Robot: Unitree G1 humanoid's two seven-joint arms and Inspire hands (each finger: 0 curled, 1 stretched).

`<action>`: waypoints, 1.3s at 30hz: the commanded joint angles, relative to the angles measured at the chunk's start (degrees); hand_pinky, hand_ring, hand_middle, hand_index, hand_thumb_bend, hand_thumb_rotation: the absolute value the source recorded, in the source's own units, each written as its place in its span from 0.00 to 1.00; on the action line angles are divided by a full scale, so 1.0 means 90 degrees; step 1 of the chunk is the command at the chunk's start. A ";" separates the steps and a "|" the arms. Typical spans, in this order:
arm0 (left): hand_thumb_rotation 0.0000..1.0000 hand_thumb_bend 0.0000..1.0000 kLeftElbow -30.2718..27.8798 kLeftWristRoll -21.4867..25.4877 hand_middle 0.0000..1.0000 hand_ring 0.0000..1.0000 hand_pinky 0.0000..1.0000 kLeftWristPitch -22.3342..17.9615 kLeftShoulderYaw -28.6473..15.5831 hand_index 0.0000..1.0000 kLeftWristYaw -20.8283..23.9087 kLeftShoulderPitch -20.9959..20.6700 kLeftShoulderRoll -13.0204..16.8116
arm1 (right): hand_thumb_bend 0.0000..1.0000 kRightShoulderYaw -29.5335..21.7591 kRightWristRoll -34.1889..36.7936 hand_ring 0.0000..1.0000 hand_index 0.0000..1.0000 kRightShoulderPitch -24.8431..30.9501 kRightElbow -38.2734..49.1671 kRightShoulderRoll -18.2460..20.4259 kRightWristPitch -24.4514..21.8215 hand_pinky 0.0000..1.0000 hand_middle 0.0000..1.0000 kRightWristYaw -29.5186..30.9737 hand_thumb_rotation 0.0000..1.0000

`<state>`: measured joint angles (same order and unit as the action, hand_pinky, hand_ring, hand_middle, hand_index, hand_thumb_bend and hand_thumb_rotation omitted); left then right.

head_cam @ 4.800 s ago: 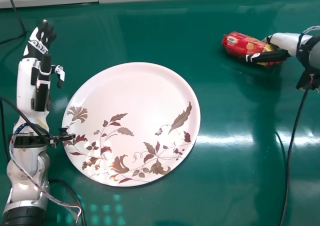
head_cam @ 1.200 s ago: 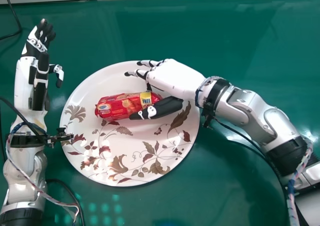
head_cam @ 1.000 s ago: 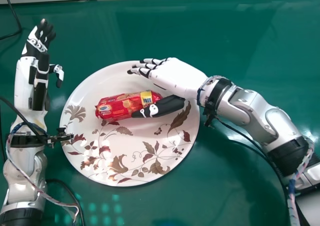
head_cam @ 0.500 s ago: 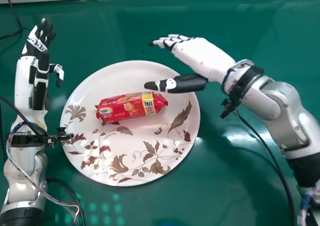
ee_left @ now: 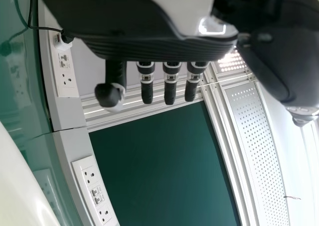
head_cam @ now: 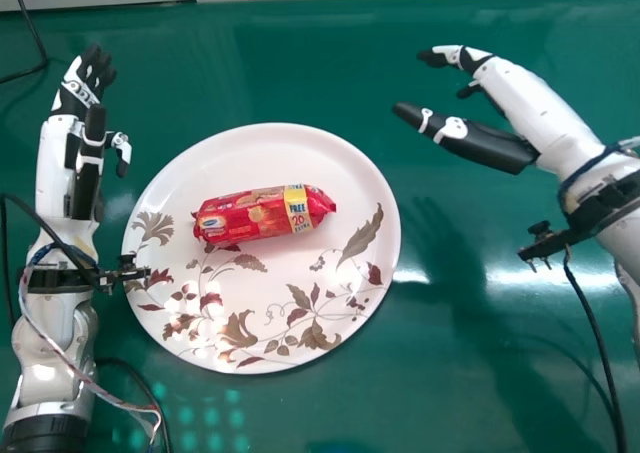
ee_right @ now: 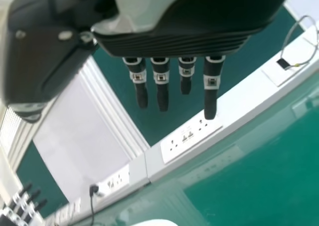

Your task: Pick up biscuit and place it in the plate

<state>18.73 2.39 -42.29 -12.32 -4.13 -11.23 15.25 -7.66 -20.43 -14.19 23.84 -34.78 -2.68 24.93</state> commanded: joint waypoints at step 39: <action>0.85 1.00 0.0811 0.0108 1.00 1.00 0.00 0.0021 0.0187 1.00 -0.0223 0.0307 -0.0325 | 0.58 -0.0209 0.0319 0.82 0.80 0.1453 -0.0136 0.2568 0.1159 0.73 0.83 -0.3502 0.34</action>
<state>21.66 3.58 -42.23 -12.22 -5.88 -12.81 15.31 -9.17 -18.01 -2.43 21.74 -11.83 7.16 -6.60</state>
